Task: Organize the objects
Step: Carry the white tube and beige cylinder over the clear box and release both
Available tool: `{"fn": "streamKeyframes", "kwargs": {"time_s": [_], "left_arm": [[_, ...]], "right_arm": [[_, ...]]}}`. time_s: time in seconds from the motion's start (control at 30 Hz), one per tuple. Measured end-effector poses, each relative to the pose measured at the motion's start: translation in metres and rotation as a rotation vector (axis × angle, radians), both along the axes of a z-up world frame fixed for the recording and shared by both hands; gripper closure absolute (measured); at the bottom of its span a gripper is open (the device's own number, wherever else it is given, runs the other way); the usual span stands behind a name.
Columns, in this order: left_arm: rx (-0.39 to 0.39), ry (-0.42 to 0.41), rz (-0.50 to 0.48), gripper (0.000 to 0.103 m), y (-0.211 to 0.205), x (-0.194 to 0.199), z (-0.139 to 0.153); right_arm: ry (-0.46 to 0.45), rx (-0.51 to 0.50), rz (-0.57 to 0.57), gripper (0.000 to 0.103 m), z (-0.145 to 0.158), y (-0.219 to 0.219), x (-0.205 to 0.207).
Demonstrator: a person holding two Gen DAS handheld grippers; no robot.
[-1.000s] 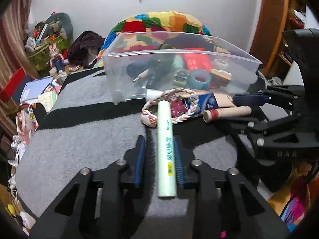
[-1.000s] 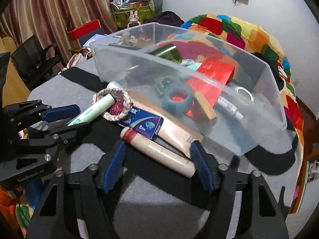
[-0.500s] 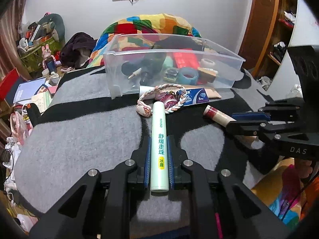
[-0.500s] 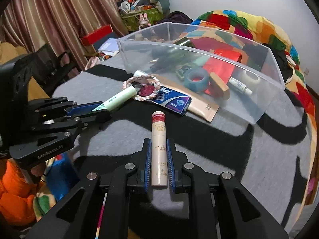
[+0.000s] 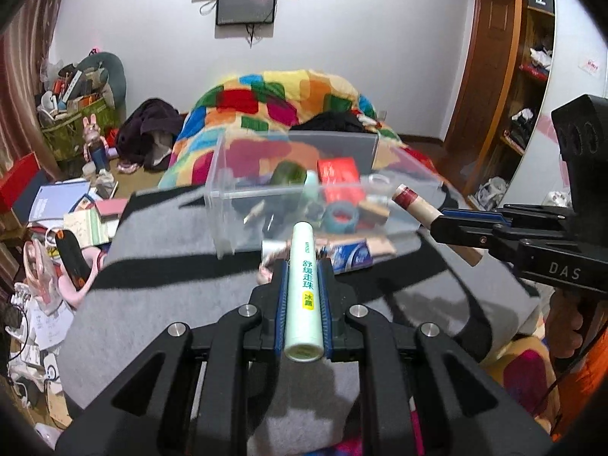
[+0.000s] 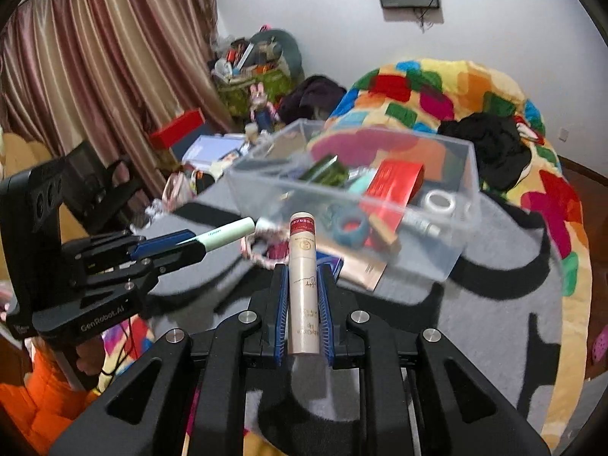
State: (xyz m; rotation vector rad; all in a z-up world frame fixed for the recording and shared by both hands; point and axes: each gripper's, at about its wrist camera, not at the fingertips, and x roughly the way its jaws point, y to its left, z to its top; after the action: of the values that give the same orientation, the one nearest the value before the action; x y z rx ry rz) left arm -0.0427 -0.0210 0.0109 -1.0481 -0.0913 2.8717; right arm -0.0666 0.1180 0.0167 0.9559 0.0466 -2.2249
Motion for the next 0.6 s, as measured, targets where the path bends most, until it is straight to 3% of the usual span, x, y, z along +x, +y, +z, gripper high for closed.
{"fn": "streamKeyframes", "kwargs": {"time_s": [0.3,0.6], "left_arm": [[0.012,0.064,0.010,0.088,-0.004,-0.019,0.027],[0.036,0.033,0.002,0.088,-0.003,-0.059,0.026]], "right_arm": [[0.028,-0.055,-0.059,0.089,0.021,0.005,-0.018],[0.036,-0.040,-0.138,0.089,0.023,0.005,-0.045]]}}
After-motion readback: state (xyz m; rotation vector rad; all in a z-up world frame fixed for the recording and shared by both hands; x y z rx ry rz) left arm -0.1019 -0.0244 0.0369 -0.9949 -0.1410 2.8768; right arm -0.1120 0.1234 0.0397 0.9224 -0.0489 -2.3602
